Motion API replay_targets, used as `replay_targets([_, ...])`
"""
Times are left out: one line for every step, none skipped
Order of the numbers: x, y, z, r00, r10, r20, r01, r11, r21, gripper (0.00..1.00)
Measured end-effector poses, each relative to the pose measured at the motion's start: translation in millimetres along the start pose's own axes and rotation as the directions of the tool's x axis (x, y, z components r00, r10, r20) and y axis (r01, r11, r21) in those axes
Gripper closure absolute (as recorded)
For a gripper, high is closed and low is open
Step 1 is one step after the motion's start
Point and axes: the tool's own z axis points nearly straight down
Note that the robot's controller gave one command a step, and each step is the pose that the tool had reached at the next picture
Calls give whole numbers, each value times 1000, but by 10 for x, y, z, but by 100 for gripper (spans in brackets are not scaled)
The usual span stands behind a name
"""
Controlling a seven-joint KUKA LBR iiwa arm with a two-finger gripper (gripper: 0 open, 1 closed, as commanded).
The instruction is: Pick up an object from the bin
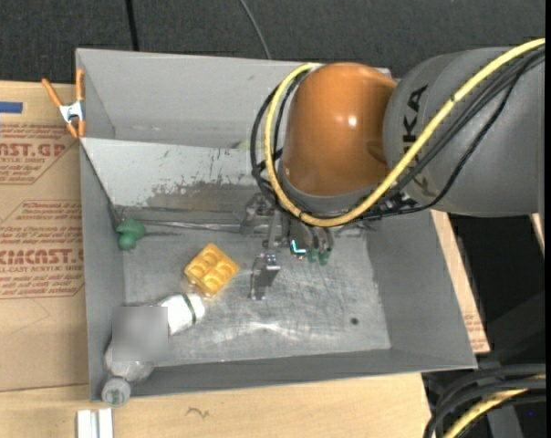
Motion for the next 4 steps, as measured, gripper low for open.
replay_targets([-17,-6,-43,1000,1,8,-1,1000,-1,0])
replay_targets([-233,66,494,995,-94,13,94,996,0,0])
replay_targets([-442,244,610,977,-214,10,214,977,1,0])
replay_targets([-619,134,834,980,-197,9,197,980,1,0])
